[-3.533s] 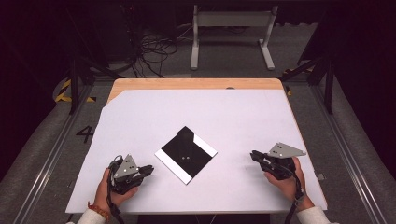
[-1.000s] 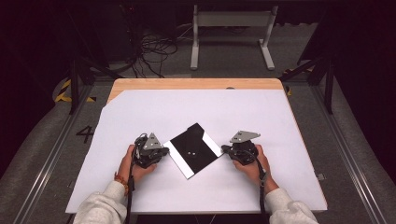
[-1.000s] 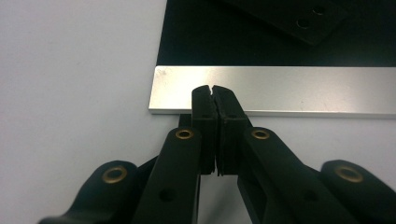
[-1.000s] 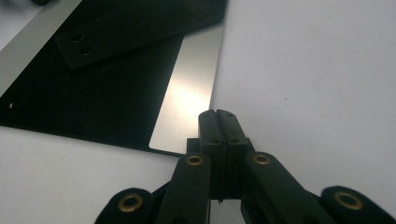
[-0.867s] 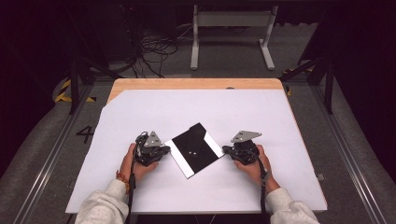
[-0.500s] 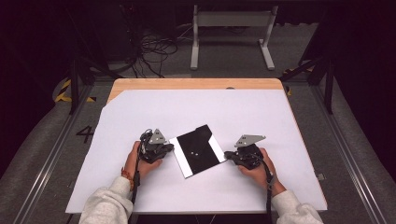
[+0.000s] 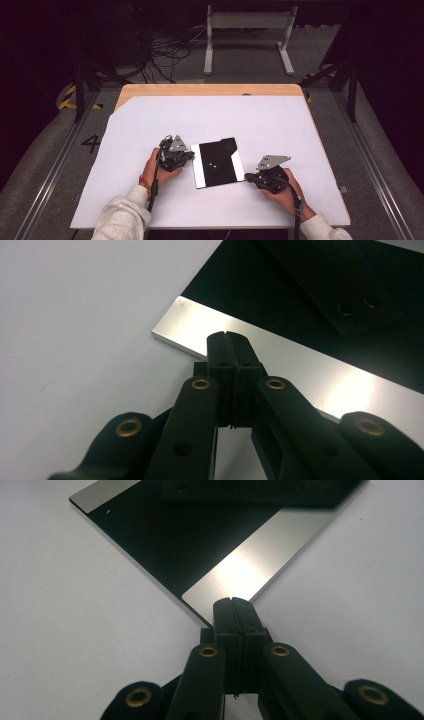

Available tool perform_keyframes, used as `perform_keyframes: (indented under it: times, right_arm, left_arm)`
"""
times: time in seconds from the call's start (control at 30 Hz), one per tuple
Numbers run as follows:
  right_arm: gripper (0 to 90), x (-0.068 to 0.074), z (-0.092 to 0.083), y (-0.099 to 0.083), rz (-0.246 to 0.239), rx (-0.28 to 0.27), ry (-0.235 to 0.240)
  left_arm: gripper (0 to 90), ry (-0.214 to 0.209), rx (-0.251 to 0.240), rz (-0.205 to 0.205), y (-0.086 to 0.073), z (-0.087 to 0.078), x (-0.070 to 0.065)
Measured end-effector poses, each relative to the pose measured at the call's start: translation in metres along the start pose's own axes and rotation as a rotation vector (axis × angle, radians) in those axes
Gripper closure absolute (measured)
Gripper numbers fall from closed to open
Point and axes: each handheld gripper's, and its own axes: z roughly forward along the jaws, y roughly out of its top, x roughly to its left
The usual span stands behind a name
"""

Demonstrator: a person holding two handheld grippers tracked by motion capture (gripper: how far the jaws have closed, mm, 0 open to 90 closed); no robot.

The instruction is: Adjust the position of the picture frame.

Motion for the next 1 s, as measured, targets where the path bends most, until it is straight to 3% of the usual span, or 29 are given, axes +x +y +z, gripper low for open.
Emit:
perform_keyframes:
  times: [0.1,0.27,0.43,0.57,0.6,0.67,0.77,0.87,1.0]
  right_arm:
    - [90.0,0.002,-0.002,-0.002,-0.002,0.001,0.0]
    - [89.7,0.004,-0.002,-0.002,-0.011,-0.004,-0.021]
    - [89.9,-0.003,-0.003,-0.005,0.014,-0.018,-0.027]
    - [90.0,-0.002,-0.002,-0.004,0.005,-0.018,-0.027]
    - [90.0,-0.001,-0.001,-0.003,0.008,-0.022,-0.006]
    - [90.0,0.002,0.0,-0.002,-0.007,-0.015,-0.015]
    - [90.0,0.003,0.0,-0.001,-0.005,-0.014,-0.013]
    - [90.0,0.003,0.0,-0.002,-0.008,-0.016,-0.014]
    - [90.0,0.004,0.001,-0.002,0.0,-0.019,-0.005]
  left_arm:
    - [89.5,0.01,0.0,0.026,0.001,0.002,0.0]
    - [86.7,0.017,-0.028,-0.009,-0.004,-0.009,-0.001]
    - [86.7,0.006,-0.019,0.055,-0.015,-0.035,-0.022]
    - [85.6,-0.051,-0.022,0.087,-0.03,-0.054,-0.046]
    - [85.2,-0.062,-0.023,0.092,-0.034,-0.058,-0.05]
    - [85.2,-0.101,-0.034,0.071,-0.041,-0.065,-0.058]
    - [85.1,-0.125,-0.029,0.076,-0.05,-0.071,-0.066]
    - [84.9,-0.104,0.004,0.106,-0.054,-0.071,-0.072]
    - [85.0,-0.122,-0.001,0.098,-0.055,-0.07,-0.073]
